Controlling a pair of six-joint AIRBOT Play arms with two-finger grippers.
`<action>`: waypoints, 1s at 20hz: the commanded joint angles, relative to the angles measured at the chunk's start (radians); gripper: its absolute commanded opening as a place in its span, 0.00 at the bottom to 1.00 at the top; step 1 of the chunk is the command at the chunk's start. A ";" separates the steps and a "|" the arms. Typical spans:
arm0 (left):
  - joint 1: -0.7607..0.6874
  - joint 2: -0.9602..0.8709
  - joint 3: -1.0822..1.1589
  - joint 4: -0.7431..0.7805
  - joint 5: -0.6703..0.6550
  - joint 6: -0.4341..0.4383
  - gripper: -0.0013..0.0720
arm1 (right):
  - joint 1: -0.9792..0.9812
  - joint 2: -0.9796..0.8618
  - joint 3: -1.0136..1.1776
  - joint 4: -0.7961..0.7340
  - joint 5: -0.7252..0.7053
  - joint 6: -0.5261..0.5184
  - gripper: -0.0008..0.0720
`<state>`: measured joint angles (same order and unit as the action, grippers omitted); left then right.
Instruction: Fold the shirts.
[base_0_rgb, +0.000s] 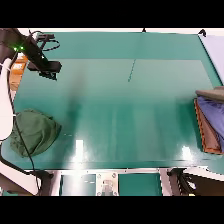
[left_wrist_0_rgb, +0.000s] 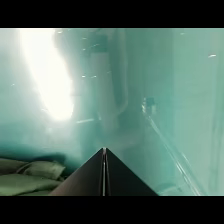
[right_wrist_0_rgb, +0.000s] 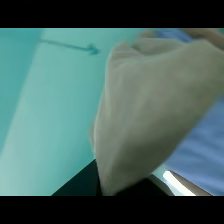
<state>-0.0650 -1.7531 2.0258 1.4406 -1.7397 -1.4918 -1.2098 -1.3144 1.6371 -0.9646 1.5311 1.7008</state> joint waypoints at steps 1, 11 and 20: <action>0.000 0.000 0.000 -0.043 0.000 0.000 0.06 | -0.083 0.047 -0.064 -0.174 0.071 0.047 0.03; 0.000 0.000 0.000 -0.057 -0.004 0.008 0.06 | -0.082 0.086 -0.584 -0.370 0.034 0.075 0.78; 0.000 0.003 0.000 -0.188 -0.053 -0.019 0.06 | 0.048 0.087 -0.180 -0.141 0.222 0.146 0.43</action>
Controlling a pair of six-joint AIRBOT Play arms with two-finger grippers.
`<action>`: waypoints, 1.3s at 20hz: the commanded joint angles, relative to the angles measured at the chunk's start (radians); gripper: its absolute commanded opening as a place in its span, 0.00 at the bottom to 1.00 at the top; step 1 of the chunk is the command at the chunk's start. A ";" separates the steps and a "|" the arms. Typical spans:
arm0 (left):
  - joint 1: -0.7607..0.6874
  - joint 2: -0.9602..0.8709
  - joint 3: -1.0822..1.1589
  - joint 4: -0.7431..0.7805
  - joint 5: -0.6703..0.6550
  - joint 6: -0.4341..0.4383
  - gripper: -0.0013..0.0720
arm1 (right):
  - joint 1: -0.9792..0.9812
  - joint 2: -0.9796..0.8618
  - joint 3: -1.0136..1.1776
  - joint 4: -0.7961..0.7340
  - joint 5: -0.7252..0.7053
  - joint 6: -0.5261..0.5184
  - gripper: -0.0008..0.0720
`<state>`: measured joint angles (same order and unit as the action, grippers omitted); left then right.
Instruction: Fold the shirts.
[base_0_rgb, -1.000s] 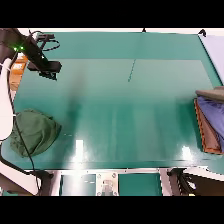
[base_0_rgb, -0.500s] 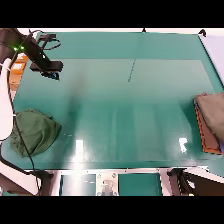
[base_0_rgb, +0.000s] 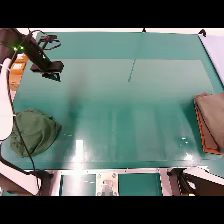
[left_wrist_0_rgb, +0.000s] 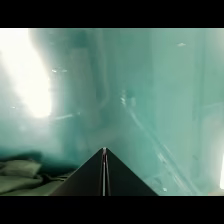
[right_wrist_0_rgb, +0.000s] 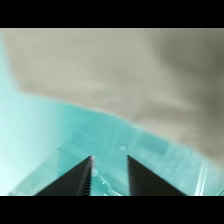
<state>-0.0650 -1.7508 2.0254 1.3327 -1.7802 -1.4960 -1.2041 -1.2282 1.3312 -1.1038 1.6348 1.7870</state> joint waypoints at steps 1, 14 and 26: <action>0.000 0.000 0.000 -0.109 -0.012 -0.014 0.06 | 0.043 0.000 0.165 -0.004 0.153 0.076 0.43; -0.071 0.495 -0.600 -0.138 0.202 -0.035 0.06 | 0.597 0.365 -0.217 0.030 -0.264 -0.163 0.03; -0.080 0.908 -1.131 -0.163 0.347 -0.101 0.06 | 1.083 0.560 -0.671 0.056 -0.428 -0.169 0.03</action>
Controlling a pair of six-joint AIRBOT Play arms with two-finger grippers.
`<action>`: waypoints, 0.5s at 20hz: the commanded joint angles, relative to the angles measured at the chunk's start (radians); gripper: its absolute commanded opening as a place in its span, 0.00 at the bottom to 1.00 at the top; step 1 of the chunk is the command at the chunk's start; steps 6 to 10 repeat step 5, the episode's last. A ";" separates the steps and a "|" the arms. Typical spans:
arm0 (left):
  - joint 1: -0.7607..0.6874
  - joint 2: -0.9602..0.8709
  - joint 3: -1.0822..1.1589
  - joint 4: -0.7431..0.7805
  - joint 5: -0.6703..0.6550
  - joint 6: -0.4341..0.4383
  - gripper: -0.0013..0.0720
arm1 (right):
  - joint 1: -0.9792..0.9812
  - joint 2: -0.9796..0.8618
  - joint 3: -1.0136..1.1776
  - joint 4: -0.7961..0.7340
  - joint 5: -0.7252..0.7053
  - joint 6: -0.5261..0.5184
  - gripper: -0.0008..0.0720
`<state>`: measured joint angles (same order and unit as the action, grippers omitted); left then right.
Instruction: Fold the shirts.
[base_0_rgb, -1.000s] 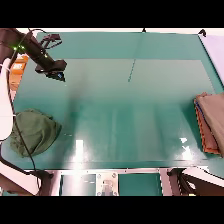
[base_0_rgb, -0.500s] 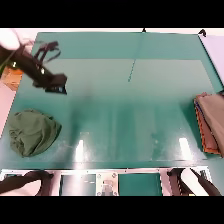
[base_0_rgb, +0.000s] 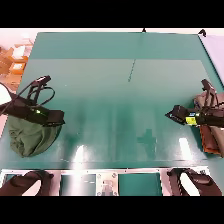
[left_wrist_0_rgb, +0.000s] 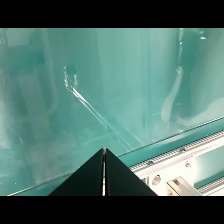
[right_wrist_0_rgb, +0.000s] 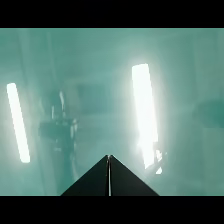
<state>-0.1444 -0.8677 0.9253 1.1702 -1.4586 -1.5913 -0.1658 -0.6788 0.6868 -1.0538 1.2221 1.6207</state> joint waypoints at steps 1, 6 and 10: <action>0.000 0.025 -0.031 0.000 0.030 -0.005 0.06 | 0.045 0.010 -0.027 0.006 -0.015 -0.002 0.03; 0.000 0.025 -0.031 -0.001 0.025 -0.006 0.06 | 0.045 0.010 -0.027 0.006 -0.015 -0.002 0.03; 0.000 0.025 -0.031 -0.001 0.025 -0.006 0.06 | 0.045 0.010 -0.027 0.006 -0.015 -0.002 0.03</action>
